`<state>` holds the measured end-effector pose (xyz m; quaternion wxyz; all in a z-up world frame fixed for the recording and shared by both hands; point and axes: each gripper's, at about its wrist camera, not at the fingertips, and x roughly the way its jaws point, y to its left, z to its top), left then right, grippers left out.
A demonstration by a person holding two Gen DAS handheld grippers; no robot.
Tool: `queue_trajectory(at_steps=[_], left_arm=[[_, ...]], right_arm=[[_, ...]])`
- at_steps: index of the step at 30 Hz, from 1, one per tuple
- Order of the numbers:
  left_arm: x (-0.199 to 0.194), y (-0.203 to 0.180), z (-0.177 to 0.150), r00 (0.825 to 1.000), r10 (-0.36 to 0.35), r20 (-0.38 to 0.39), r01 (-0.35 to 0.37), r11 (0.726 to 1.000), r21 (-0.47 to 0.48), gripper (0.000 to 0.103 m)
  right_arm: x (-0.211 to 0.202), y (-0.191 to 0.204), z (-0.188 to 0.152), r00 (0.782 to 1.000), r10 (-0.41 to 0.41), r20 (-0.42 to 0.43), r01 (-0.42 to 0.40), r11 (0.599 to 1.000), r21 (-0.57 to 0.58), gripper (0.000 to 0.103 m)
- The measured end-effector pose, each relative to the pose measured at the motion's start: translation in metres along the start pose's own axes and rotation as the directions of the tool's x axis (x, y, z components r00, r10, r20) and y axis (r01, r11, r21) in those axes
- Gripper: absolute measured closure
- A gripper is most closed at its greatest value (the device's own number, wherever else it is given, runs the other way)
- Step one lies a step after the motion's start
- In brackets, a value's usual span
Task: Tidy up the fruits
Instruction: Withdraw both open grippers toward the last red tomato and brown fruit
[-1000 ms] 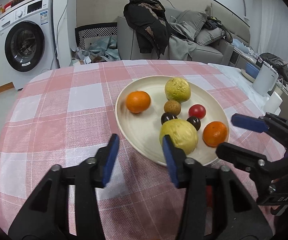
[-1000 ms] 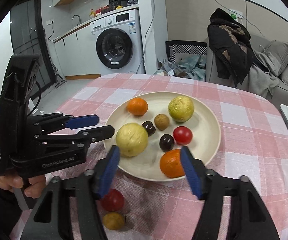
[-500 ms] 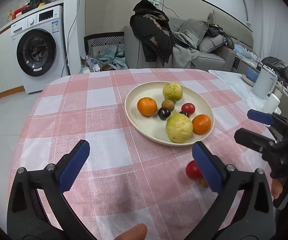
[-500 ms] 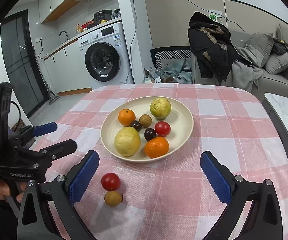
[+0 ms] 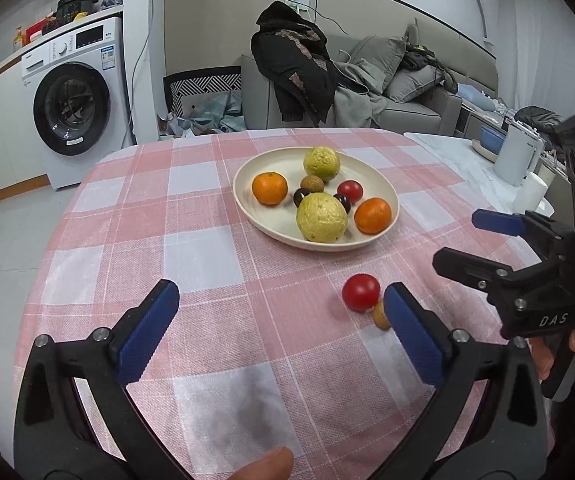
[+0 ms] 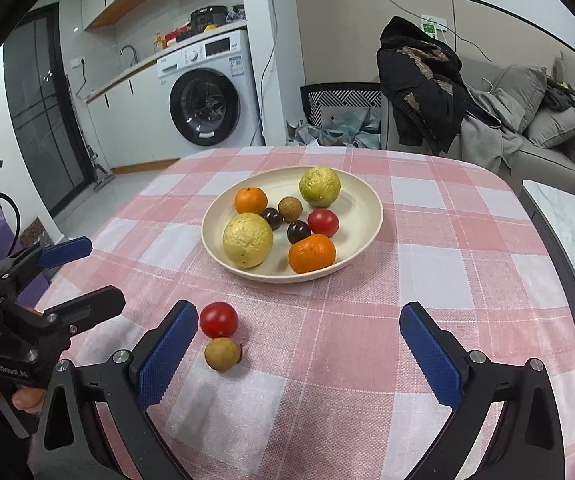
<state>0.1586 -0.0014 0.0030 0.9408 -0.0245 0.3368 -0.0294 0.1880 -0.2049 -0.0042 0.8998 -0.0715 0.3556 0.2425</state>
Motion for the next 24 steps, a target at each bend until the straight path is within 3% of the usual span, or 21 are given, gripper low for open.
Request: queue_trajectory(at_steps=[10,20,23,24], left_arm=[[0.021,-0.009,-0.011,0.999,-0.009,-0.043,0.010,1.000,0.020,0.001],[0.034,0.005,-0.015,0.997,-0.033,-0.070,0.032,0.999,-0.014,0.001],[0.037,0.008,-0.017,0.996,-0.037,-0.077,0.035,0.999,-0.031,0.001],[0.038,0.009,-0.017,0.996,-0.036,-0.079,0.034,0.999,-0.033,0.001]], right_arm=[[0.009,0.000,-0.007,0.999,-0.021,-0.049,0.019,0.999,-0.038,0.000],[0.037,0.009,-0.022,0.983,0.027,-0.180,-0.037,0.998,-0.050,0.001],[0.042,0.013,-0.025,0.977,0.065,-0.204,-0.075,0.996,-0.044,0.010],[0.042,0.015,-0.026,0.975,0.079,-0.209,-0.091,0.995,-0.047,0.018]])
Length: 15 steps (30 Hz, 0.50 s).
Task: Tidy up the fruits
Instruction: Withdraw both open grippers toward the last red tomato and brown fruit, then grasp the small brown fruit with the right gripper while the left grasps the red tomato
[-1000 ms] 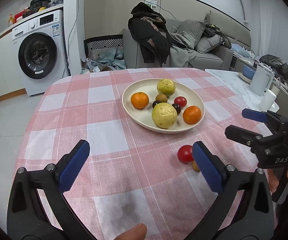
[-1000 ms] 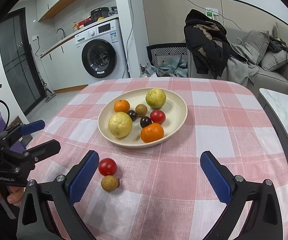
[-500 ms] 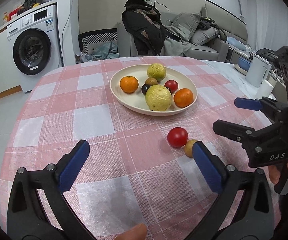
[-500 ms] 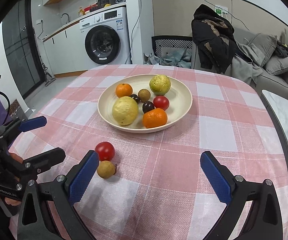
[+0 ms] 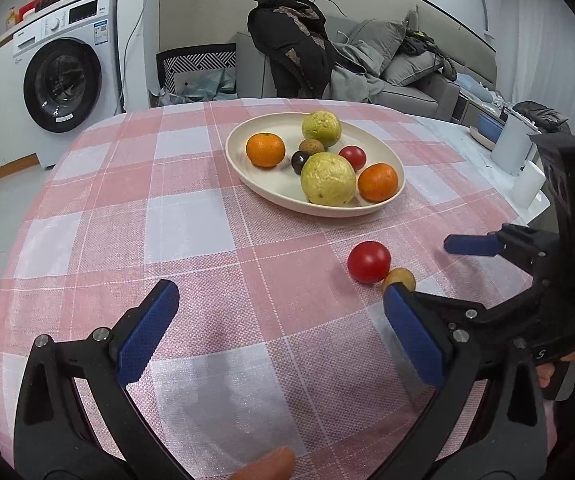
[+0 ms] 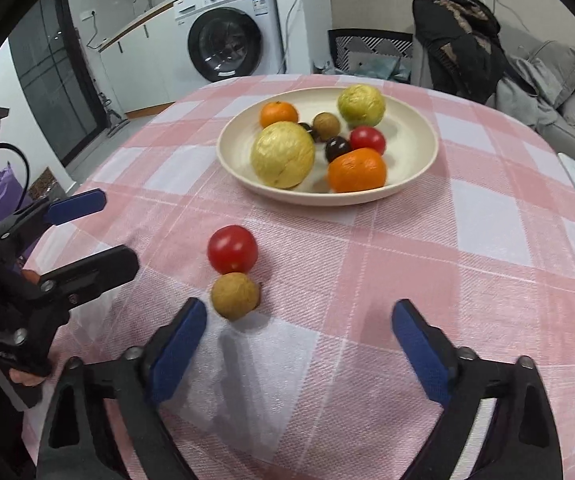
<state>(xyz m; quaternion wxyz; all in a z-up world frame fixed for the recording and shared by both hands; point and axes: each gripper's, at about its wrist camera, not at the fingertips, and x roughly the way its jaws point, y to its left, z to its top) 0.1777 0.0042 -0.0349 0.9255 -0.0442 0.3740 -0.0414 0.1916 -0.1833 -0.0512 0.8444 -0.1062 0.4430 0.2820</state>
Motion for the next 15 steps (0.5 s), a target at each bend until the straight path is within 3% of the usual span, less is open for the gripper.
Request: queue_trajectory(at_steps=[10,15], left_arm=[[0.007,0.000,-0.001,1.000,0.003,-0.013,-0.003,1.000,-0.004,0.001],[0.008,0.000,-0.001,1.000,0.003,-0.015,-0.003,1.000,-0.008,0.001]], right_arm=[[0.004,0.021,-0.002,1.000,0.026,0.002,-0.026,0.997,-0.072,0.045],[0.005,0.025,-0.002,1.000,0.029,0.005,-0.028,0.996,-0.080,0.046]])
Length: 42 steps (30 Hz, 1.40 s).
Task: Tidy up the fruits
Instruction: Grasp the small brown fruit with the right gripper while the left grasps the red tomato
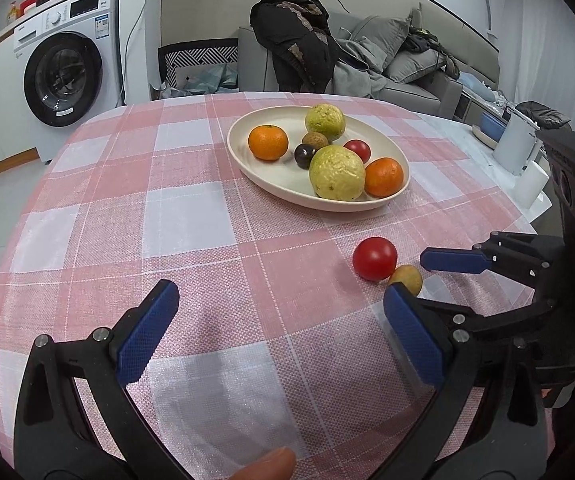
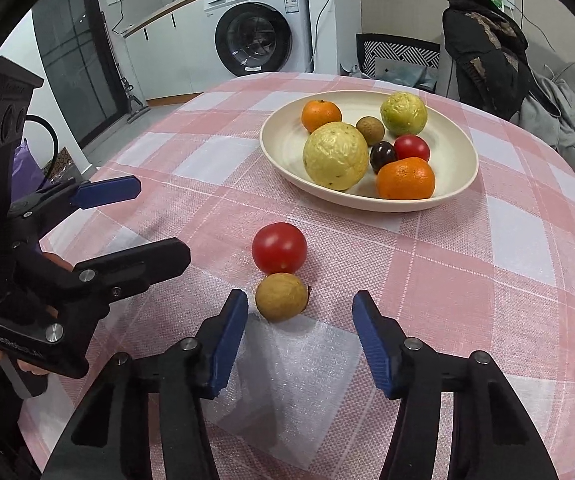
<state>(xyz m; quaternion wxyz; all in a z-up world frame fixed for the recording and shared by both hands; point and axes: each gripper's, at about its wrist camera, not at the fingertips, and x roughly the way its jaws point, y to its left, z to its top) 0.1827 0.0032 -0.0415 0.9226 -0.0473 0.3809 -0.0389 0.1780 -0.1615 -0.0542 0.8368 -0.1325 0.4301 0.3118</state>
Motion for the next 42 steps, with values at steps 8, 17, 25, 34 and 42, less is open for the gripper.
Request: queue_trajectory(at_steps=[8,17,25,34,42], left_arm=[[-0.001,-0.001,-0.001,1.000,0.003,0.003,-0.003,1.000,0.007,0.001],[0.000,-0.005,-0.002,1.000,0.008,-0.006,-0.008,1.000,0.021,0.001],[0.005,-0.017,-0.002,0.999,0.001,-0.032,0.001,0.999,0.050,0.001],[0.023,-0.046,0.004,0.995,-0.020,-0.093,0.029,0.995,0.095,0.001],[0.037,-0.070,0.003,0.994,-0.011,-0.107,0.030,0.983,0.181,0.022]], right_arm=[[0.001,0.004,0.002,1.000,-0.006,0.004,0.006,1.000,-0.015,0.067],[-0.006,0.000,0.002,1.000,-0.001,0.015,0.001,1.000,-0.021,0.076],[-0.030,-0.021,0.006,0.997,-0.032,0.069,0.031,0.999,0.015,0.076],[-0.051,-0.050,0.009,0.994,-0.044,0.104,0.035,0.996,0.083,0.076],[-0.059,-0.061,0.007,0.992,-0.038,0.119,0.026,0.994,0.103,0.076]])
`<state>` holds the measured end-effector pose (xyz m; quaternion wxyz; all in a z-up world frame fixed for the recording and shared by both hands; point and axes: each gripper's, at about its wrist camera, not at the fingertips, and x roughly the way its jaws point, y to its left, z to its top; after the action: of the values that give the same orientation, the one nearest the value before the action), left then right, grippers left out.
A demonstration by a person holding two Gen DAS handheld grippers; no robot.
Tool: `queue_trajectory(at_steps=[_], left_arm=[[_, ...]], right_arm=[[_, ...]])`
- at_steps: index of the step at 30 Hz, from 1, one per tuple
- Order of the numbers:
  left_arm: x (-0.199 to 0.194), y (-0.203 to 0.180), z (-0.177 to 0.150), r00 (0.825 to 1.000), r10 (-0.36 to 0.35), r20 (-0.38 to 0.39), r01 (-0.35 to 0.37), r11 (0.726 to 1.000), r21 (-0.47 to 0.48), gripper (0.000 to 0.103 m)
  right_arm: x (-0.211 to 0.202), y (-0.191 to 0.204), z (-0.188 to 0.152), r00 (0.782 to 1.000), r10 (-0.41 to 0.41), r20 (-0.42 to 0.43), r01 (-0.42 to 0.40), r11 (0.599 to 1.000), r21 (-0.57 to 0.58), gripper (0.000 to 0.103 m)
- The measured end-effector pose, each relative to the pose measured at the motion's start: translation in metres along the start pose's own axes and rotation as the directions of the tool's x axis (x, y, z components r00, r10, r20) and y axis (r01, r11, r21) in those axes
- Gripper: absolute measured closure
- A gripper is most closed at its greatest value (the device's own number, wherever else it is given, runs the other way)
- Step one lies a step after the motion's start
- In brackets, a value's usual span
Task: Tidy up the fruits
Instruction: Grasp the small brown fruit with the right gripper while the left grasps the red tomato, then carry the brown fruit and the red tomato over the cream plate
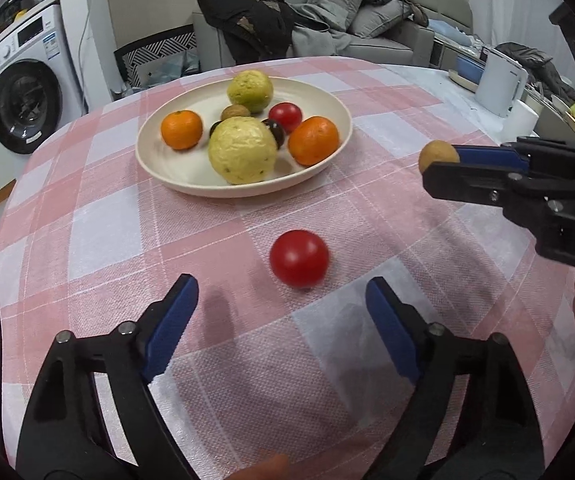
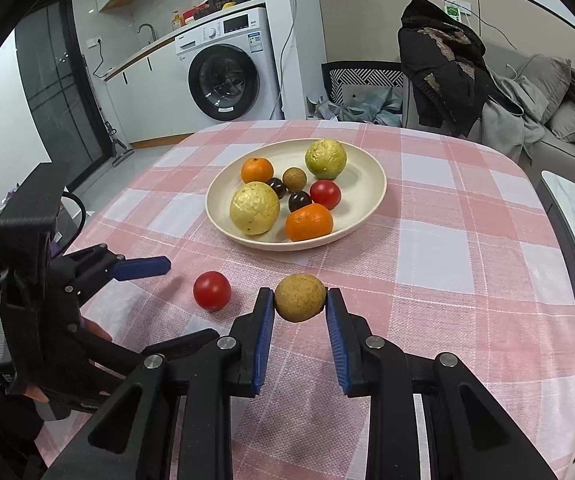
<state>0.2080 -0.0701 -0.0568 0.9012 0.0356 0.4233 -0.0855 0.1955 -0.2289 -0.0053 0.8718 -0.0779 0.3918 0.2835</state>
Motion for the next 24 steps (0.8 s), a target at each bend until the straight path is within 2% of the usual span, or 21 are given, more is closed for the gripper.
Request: queue_trajectory(at_steps=[3,5,7,13,15,17,24], left_arm=[[0.004,-0.003,0.004,1.000,-0.015,-0.008,0.015,1.000,0.006,0.035],[0.006,-0.003,0.006,1.000,-0.024,-0.011,0.025,1.000,0.001,0.035],[0.006,-0.003,0.007,0.999,-0.036,-0.008,0.036,0.999,0.002,0.040],[0.013,0.003,0.010,0.997,-0.074,-0.018,0.074,0.997,-0.037,0.060],[0.013,0.005,0.010,0.998,-0.068,-0.010,0.067,0.997,-0.039,0.070],[0.013,0.006,0.010,0.997,-0.080,-0.007,0.079,0.996,-0.041,0.074],[0.009,0.009,0.010,0.996,-0.089,0.018,0.090,0.995,-0.039,0.074]], right_arm=[[-0.002,-0.003,-0.001,1.000,-0.002,0.003,0.002,1.000,0.008,0.076],[-0.002,-0.003,-0.002,1.000,-0.001,0.003,0.001,1.000,0.012,0.076],[-0.002,-0.004,-0.002,1.000,-0.003,0.004,0.003,1.000,0.013,0.076],[-0.001,-0.005,-0.002,1.000,0.007,-0.003,-0.007,1.000,0.017,0.076],[-0.001,-0.005,-0.003,1.000,0.008,-0.005,-0.008,1.000,0.015,0.076],[0.000,-0.005,-0.003,1.000,0.011,-0.008,-0.010,1.000,0.015,0.076],[0.002,-0.003,-0.004,1.000,0.008,-0.009,-0.008,1.000,0.011,0.076]])
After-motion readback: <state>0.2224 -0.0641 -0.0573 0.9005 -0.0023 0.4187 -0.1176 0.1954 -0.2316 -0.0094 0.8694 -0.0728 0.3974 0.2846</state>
